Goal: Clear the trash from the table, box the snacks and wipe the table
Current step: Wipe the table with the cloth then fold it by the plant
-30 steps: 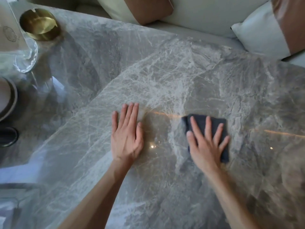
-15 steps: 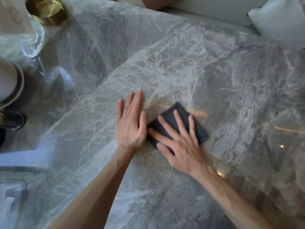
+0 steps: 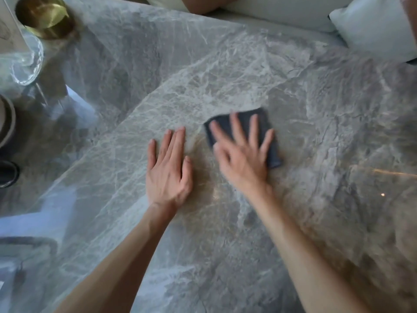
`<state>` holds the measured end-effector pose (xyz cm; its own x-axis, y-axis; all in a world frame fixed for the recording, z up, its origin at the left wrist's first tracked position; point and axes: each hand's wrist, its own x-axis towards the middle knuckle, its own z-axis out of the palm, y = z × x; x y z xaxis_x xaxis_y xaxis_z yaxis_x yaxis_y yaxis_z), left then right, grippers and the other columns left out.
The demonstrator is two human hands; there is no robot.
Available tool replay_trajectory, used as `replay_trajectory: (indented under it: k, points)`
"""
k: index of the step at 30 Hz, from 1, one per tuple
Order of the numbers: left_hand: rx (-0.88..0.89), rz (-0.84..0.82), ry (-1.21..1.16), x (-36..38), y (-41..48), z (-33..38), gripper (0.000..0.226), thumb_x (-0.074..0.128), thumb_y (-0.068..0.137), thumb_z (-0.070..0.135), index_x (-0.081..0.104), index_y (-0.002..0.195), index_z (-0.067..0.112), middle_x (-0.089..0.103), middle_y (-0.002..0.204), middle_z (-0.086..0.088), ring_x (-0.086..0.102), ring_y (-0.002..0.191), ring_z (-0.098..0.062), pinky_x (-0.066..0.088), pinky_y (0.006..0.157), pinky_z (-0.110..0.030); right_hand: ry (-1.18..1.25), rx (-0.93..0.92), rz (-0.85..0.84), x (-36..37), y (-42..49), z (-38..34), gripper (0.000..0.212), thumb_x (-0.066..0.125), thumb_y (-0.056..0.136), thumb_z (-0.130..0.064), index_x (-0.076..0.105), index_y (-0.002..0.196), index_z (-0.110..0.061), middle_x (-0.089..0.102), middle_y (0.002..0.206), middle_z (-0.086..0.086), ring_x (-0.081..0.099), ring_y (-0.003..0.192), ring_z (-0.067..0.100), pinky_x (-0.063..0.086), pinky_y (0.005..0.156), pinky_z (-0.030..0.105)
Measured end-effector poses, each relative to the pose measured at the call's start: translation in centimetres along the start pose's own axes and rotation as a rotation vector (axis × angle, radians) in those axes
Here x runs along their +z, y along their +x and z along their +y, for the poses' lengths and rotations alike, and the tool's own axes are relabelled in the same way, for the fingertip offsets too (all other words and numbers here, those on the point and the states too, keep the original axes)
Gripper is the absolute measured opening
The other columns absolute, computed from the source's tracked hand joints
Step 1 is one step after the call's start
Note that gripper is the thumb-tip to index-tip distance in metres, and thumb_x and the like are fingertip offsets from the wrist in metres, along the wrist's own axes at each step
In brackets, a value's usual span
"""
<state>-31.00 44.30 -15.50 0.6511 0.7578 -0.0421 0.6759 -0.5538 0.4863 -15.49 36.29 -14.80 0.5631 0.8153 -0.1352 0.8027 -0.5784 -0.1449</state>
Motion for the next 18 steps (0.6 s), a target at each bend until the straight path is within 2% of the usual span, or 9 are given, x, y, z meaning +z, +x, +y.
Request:
replay_trajectory:
  k: [3, 5, 7, 9, 11, 13, 15, 16, 18]
  points:
    - [0.014, -0.003, -0.002, -0.2, -0.2, -0.1, 0.059, 0.024, 0.096, 0.032, 0.013, 0.152, 0.021, 0.019, 0.16, 0.007, 0.008, 0.149, -0.008, 0.003, 0.123, -0.041, -0.04, -0.293, -0.096, 0.2, -10.1, -0.4, 0.052, 0.034, 0.096, -0.05, 0.017, 0.145, -0.054, 0.008, 0.162, -0.01, -0.003, 0.15, 0.032, 0.007, 0.112, 0.067]
    - [0.012, -0.007, -0.008, -0.3, -0.2, 0.1, 0.059, 0.023, 0.096, 0.032, 0.011, 0.152, 0.022, 0.018, 0.16, 0.008, 0.007, 0.149, -0.008, 0.002, 0.123, -0.041, -0.076, -0.298, -0.163, -0.4, -14.3, 3.4, 0.051, 0.031, 0.096, -0.051, 0.016, 0.145, -0.054, 0.011, 0.161, -0.01, 0.0, 0.15, 0.03, 0.013, 0.112, 0.066]
    - [0.009, 0.001, -0.021, -0.3, -0.1, 0.2, 0.058, 0.023, 0.096, 0.033, 0.012, 0.152, 0.022, 0.018, 0.159, 0.008, 0.008, 0.149, -0.009, 0.002, 0.123, -0.042, -0.079, -0.089, -0.111, -0.8, -12.2, 8.5, 0.05, 0.025, 0.096, -0.053, 0.012, 0.144, -0.057, 0.014, 0.161, -0.008, 0.002, 0.15, 0.029, 0.013, 0.112, 0.066]
    - [0.008, 0.011, -0.016, -0.2, -0.1, 0.2, 0.058, 0.022, 0.096, 0.034, 0.013, 0.152, 0.022, 0.02, 0.158, 0.008, 0.008, 0.149, -0.009, 0.002, 0.123, -0.041, 0.025, 0.254, 0.006, -1.1, -5.2, 10.5, 0.05, 0.022, 0.095, -0.056, 0.011, 0.144, -0.058, 0.01, 0.162, -0.006, -0.002, 0.15, 0.03, 0.005, 0.112, 0.068]
    - [0.004, 0.011, -0.008, -0.1, -0.1, 0.2, 0.058, 0.022, 0.096, 0.034, 0.014, 0.152, 0.022, 0.02, 0.159, 0.009, 0.008, 0.149, -0.008, 0.002, 0.123, -0.041, 0.087, 0.352, 0.024, -1.1, 1.1, 7.7, 0.052, 0.025, 0.095, -0.054, 0.012, 0.145, -0.056, 0.008, 0.163, -0.005, -0.004, 0.149, 0.033, 0.001, 0.111, 0.07]
    - [0.003, 0.001, -0.01, -0.1, -0.1, 0.1, 0.058, 0.021, 0.096, 0.033, 0.014, 0.152, 0.022, 0.02, 0.159, 0.009, 0.009, 0.149, -0.008, 0.003, 0.123, -0.042, 0.019, 0.153, 0.055, -0.2, 1.5, 2.3, 0.053, 0.029, 0.095, -0.051, 0.016, 0.146, -0.052, 0.012, 0.162, -0.007, 0.0, 0.15, 0.032, 0.003, 0.113, 0.068]
    - [0.011, -0.009, -0.014, -0.3, -0.1, 0.1, 0.058, 0.022, 0.096, 0.032, 0.014, 0.152, 0.021, 0.02, 0.159, 0.008, 0.009, 0.149, -0.008, 0.004, 0.122, -0.043, -0.018, -0.123, 0.005, 0.5, -4.2, -1.3, 0.053, 0.031, 0.096, -0.048, 0.017, 0.146, -0.051, 0.012, 0.162, -0.01, 0.001, 0.15, 0.026, 0.006, 0.115, 0.062]
    - [0.012, -0.013, -0.014, -0.4, -0.1, 0.2, 0.058, 0.022, 0.095, 0.032, 0.014, 0.152, 0.021, 0.021, 0.159, 0.008, 0.009, 0.149, -0.008, 0.004, 0.122, -0.043, -0.023, -0.236, -0.048, 0.5, -8.1, -1.3, 0.052, 0.031, 0.097, -0.048, 0.017, 0.146, -0.051, 0.01, 0.162, -0.01, 0.001, 0.15, 0.023, 0.007, 0.116, 0.06]
    - [0.012, -0.011, -0.015, -0.4, -0.2, 0.2, 0.059, 0.024, 0.095, 0.031, 0.015, 0.152, 0.021, 0.021, 0.159, 0.007, 0.009, 0.149, -0.008, 0.004, 0.122, -0.043, -0.051, -0.273, -0.143, -0.2, -13.5, 2.9, 0.051, 0.028, 0.098, -0.048, 0.014, 0.147, -0.051, 0.009, 0.162, -0.009, 0.004, 0.15, 0.022, 0.008, 0.117, 0.059]
